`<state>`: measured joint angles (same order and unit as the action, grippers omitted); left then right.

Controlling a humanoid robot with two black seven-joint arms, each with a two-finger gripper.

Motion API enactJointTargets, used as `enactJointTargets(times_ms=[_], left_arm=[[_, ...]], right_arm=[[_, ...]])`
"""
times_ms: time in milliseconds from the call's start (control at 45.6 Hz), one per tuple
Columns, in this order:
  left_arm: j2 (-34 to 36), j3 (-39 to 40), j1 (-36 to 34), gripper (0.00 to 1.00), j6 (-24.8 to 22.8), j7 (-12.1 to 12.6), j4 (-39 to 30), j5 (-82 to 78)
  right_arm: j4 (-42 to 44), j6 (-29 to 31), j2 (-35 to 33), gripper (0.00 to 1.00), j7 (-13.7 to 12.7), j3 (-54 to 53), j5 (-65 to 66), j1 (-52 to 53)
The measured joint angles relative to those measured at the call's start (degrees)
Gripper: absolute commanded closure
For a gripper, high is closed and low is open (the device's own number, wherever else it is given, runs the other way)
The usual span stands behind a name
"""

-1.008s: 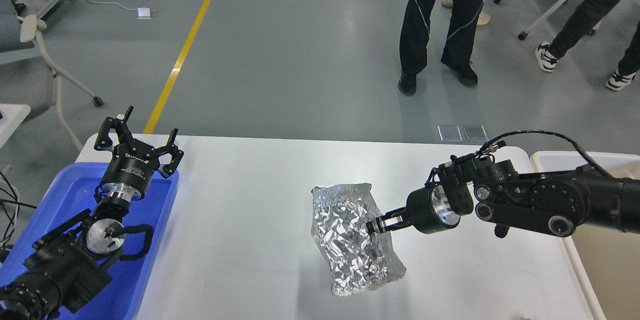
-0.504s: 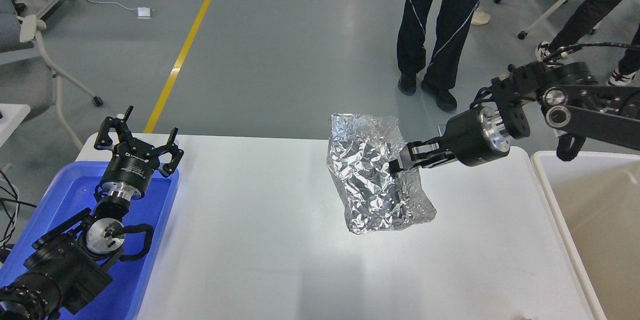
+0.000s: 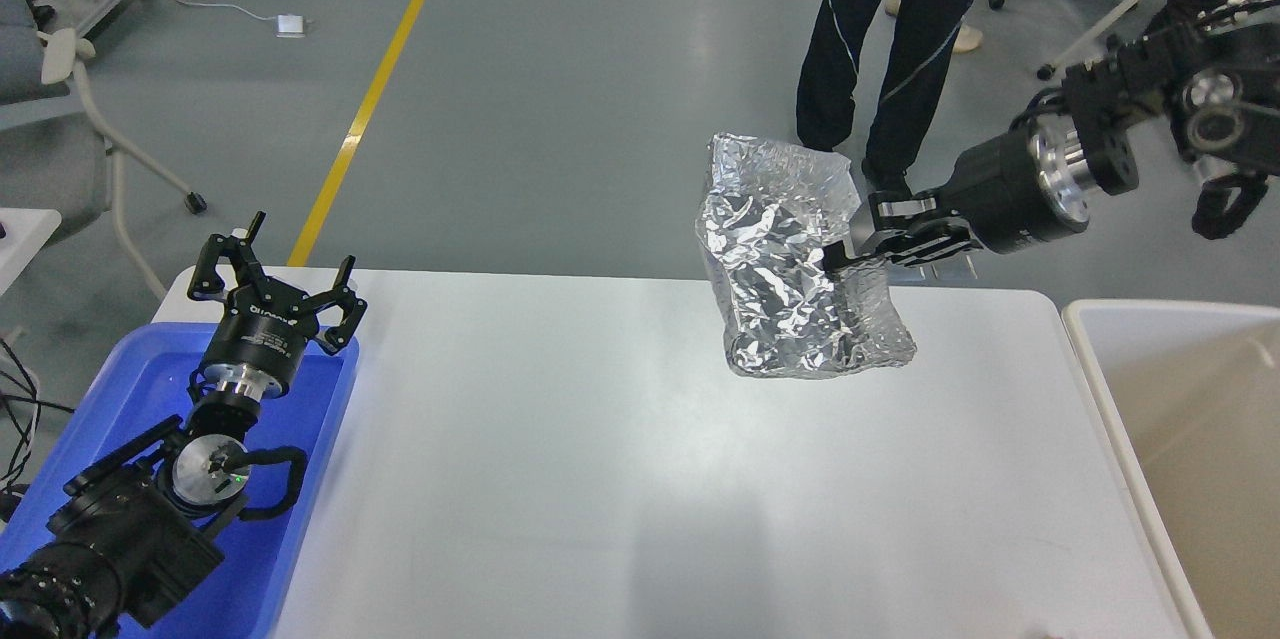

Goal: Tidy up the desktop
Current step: 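Carry the foil bag with the right gripper over the white bin, then release the foil bag into the white bin with the right gripper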

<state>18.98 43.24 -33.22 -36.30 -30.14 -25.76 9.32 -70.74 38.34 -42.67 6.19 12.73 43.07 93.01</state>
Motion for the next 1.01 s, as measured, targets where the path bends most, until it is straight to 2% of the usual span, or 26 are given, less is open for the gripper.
enactJointTargets(times_ms=[658, 877, 1008], left_arm=[[0.0, 0.0, 0.0, 0.0, 0.0, 0.0, 0.0, 0.0], [0.0, 0.0, 0.0, 0.0, 0.0, 0.0, 0.0, 0.0], [0.0, 0.0, 0.0, 0.0, 0.0, 0.0, 0.0, 0.0]], right_arm=[[48.2, 0.3, -0.2, 1.0, 0.3, -0.9, -5.4, -18.0], [64.7, -0.4, 3.0, 1.0, 0.1, -0.8, -10.2, -26.7], [72.5, -3.3, 5.3, 1.0, -0.7, -0.6, -11.8, -32.4]])
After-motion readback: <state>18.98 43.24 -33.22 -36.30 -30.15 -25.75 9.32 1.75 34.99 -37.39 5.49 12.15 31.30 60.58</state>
